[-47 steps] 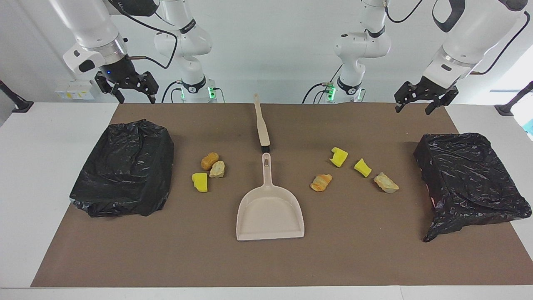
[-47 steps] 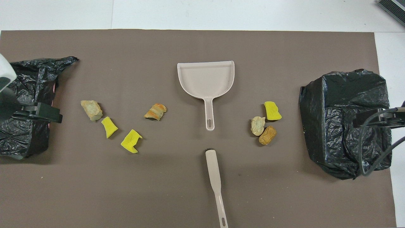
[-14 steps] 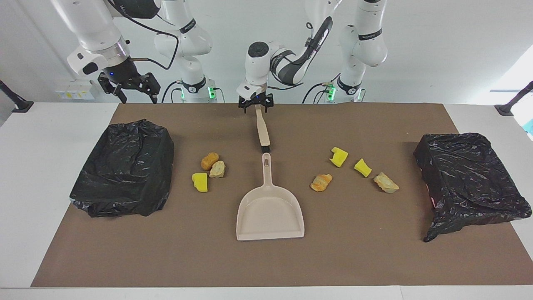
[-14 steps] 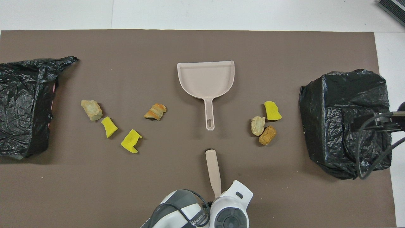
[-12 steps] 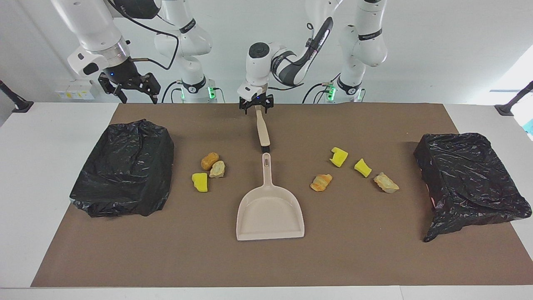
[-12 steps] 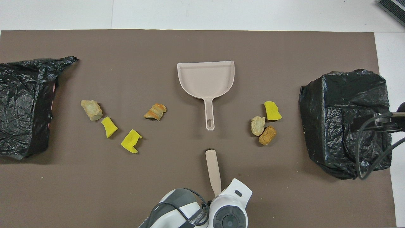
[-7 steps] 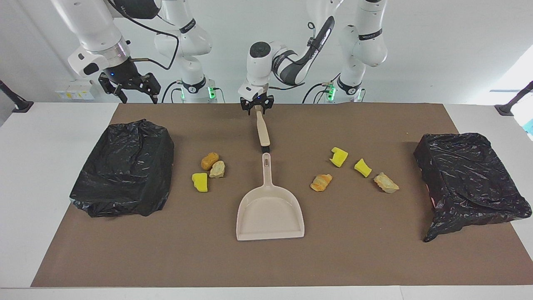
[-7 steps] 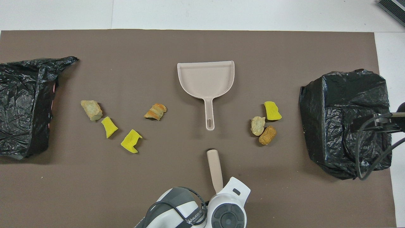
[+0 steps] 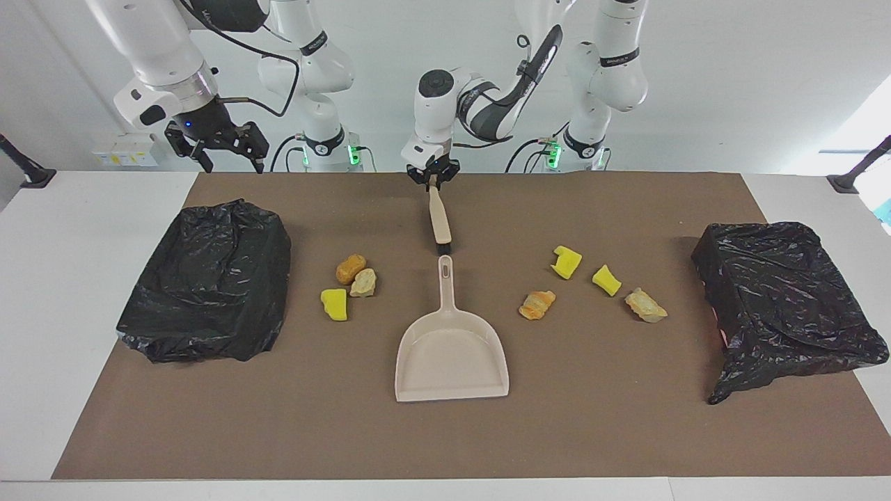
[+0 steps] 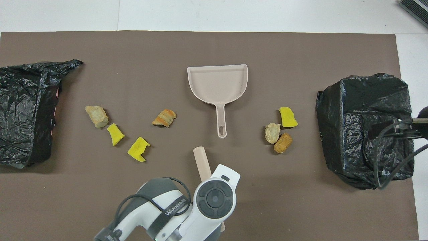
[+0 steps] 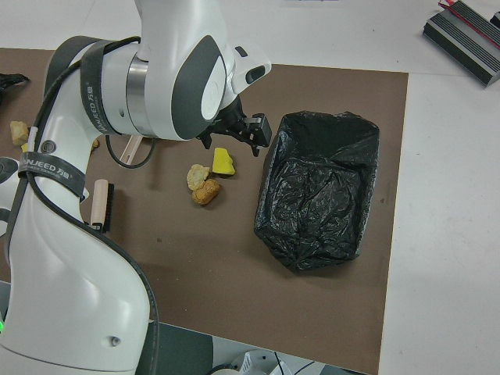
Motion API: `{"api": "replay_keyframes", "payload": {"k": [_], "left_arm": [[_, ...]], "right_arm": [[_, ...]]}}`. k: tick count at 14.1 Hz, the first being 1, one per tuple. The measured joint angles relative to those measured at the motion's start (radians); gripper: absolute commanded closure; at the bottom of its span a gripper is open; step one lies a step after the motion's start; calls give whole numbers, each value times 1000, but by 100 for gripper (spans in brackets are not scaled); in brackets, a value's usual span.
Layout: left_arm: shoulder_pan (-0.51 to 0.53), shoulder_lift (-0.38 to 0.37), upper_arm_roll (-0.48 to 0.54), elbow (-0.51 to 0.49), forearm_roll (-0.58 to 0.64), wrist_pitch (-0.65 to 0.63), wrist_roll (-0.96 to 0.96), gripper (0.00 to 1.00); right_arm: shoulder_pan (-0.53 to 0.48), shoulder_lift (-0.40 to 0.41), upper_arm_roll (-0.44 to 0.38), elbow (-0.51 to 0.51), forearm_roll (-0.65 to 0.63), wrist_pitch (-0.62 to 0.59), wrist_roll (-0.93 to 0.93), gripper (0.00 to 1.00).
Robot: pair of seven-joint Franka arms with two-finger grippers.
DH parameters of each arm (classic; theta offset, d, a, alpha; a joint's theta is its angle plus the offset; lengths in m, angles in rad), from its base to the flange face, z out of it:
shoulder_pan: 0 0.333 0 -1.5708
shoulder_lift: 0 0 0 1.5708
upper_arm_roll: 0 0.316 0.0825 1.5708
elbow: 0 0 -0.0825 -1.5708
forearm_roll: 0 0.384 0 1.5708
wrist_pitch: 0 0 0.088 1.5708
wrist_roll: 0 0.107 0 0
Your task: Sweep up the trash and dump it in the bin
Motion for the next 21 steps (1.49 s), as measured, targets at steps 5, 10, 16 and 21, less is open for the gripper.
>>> {"api": "replay_keyframes", "payload": {"k": [5, 10, 16, 21], "left_arm": [[161, -17, 6, 54, 167, -127, 3, 100], [352, -1, 8, 73, 266, -154, 134, 100], [600, 15, 9, 108, 270, -154, 515, 100], [753, 19, 9, 114, 294, -96, 686, 100]], "right_arm": [[20, 70, 104, 53, 1, 38, 116, 0], [118, 293, 189, 201, 20, 111, 423, 0], [246, 493, 192, 234, 40, 307, 577, 0], [350, 594, 193, 235, 46, 415, 607, 0]]}}
